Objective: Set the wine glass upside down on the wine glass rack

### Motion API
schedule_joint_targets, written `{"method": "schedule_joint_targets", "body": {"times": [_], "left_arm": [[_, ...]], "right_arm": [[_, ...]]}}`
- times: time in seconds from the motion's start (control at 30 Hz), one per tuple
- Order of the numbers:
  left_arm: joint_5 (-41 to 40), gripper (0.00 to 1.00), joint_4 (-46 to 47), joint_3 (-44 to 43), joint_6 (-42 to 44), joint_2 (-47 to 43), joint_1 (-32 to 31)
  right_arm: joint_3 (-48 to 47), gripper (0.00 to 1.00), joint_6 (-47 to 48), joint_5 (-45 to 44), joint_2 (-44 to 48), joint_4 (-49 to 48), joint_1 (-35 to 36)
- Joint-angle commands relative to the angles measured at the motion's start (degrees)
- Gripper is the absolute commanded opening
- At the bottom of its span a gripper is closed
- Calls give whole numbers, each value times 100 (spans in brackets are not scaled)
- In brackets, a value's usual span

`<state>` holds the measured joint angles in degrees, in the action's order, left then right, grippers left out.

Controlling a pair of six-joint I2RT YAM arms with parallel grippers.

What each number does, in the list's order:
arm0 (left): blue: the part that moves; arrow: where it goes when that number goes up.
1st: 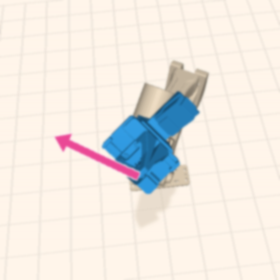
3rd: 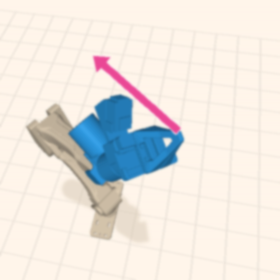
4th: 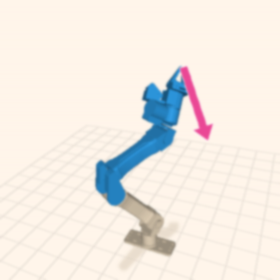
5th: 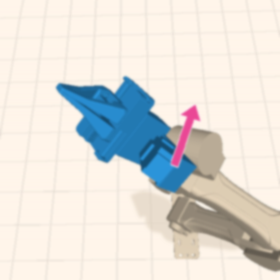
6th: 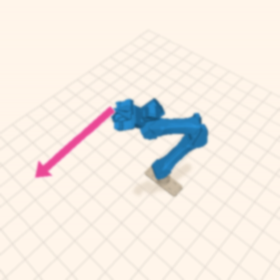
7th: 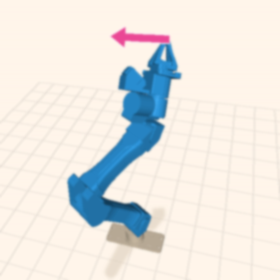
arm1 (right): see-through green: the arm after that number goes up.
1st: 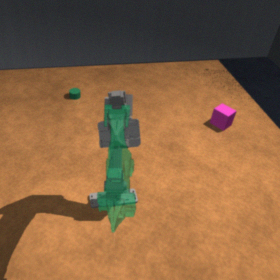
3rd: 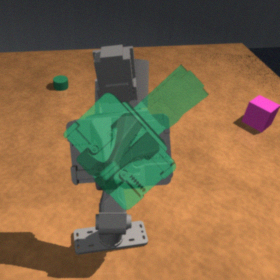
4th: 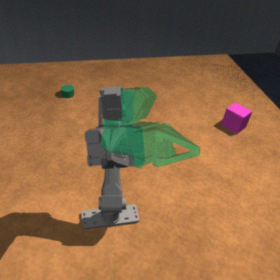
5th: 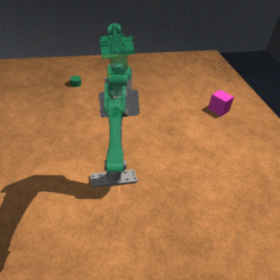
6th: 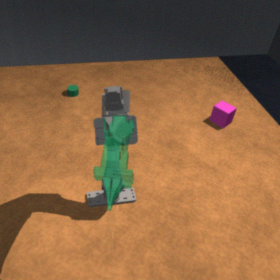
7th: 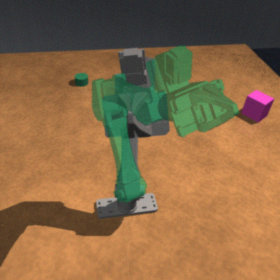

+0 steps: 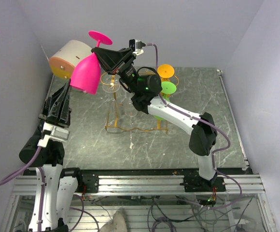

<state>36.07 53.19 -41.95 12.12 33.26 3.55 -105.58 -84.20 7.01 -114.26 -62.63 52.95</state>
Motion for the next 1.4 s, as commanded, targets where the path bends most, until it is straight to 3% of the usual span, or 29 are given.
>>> {"method": "schedule_joint_targets", "body": {"times": [0.0, 0.13, 0.2, 0.27, 0.3, 0.33, 0.47, 0.6, 0.7, 0.8, 1.03, 1.27, 1.37], "left_arm": [[-411, 7, -824, -390, -230, 68, 16], [-727, 9, -2091, -938, -471, 129, 16], [-697, 30, -2767, -1212, -664, 181, 23], [-670, 64, -3619, -1597, -934, 280, 17], [-653, 74, -4167, -1848, -1040, 343, 20], [-670, 78, -4762, -2152, -1098, 412, 18], [-671, 77, -7440, -3522, -980, 760, 17], [-681, 73, -9039, -4395, -421, 800, 21], [-1213, 67, -10321, -5282, 64, 1185, 14], [-1568, 71, -11740, -5969, 306, 1794, 11], [-2325, 65, -12072, -5960, 249, 2186, 210], [-2615, 79, -11941, -5642, 189, 2217, 445], [-2795, 85, -11889, -5346, 211, 2153, 486]], "right_arm": [[-212, 0, 253, 81, 93, -167, 89], [-105, 0, 805, 37, 424, 416, 88], [-108, 0, 822, 31, 423, 400, 85], [-141, 0, 946, 47, 453, 501, 84], [-153, 0, 1066, 47, 507, 631, 70], [-155, 0, 1234, 39, 571, 755, 50], [-162, 0, 2258, 11, 957, 1443, 1], [-190, 0, 3401, -47, 1393, 2337, 5], [-93, 0, 4171, -103, 1847, 3086, 10], [113, 0, 4921, -265, 2468, 3903, 7], [1420, 0, 6139, -847, 4133, 5621, 17], [2639, 0, 6336, -709, 5213, 7111, 25], [3390, 0, 6289, -782, 5638, 6921, 37]]}}
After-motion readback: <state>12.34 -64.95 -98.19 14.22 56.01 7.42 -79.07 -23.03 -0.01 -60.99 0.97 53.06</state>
